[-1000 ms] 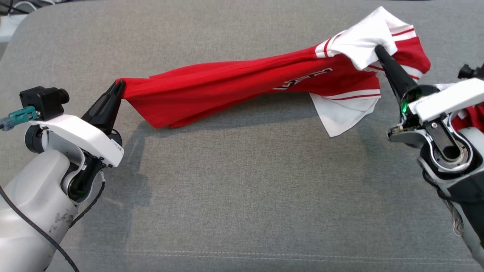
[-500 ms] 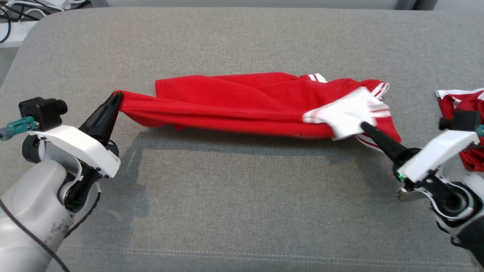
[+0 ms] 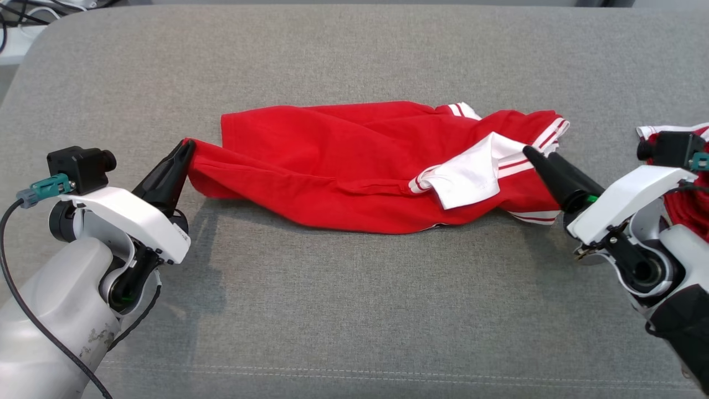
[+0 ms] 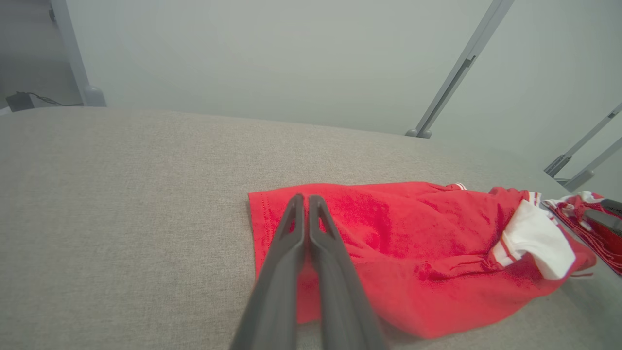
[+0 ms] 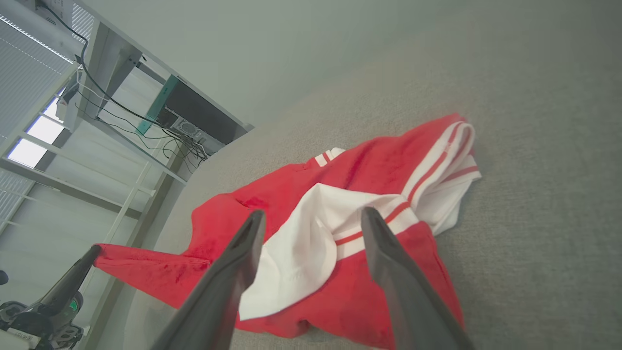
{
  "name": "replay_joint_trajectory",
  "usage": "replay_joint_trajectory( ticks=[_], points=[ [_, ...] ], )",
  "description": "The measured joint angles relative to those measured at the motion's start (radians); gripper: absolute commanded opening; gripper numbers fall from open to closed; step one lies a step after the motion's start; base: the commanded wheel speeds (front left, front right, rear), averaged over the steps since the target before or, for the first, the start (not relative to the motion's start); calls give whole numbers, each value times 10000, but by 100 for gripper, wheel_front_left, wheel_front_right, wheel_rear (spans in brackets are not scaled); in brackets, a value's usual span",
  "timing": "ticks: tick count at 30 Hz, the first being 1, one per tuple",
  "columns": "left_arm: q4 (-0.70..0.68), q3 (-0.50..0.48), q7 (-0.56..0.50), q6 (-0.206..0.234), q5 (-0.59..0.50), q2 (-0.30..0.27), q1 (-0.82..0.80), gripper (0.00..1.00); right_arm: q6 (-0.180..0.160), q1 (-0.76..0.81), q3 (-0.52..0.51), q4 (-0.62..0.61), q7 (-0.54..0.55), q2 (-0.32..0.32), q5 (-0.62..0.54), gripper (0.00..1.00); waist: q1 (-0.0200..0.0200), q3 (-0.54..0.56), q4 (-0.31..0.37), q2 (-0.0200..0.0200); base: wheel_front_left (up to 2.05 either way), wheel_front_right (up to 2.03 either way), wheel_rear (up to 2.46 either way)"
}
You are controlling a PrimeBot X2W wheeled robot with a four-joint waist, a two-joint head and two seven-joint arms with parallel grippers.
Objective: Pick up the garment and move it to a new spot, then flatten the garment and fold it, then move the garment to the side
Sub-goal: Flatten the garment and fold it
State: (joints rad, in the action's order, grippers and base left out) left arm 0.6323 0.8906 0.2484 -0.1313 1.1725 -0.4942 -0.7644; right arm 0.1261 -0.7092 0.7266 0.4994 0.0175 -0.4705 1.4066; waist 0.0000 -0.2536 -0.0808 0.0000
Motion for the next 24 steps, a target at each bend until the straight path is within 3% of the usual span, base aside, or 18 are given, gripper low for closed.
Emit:
replay_joint_trajectory(
  ticks=[22, 24],
  points=[
    [-104, -67, 0, 0, 2, 65, -14, 0, 0, -276, -54, 1080, -372, 1039, -1043, 100, 0, -774, -278, 0, 0, 0, 0],
    [-109, -105, 0, 0, 2, 77, -14, 0, 0, -327, -54, 1210, -428, 1129, -1149, 93, 0, -823, -319, 0, 0, 0, 0]
  ],
)
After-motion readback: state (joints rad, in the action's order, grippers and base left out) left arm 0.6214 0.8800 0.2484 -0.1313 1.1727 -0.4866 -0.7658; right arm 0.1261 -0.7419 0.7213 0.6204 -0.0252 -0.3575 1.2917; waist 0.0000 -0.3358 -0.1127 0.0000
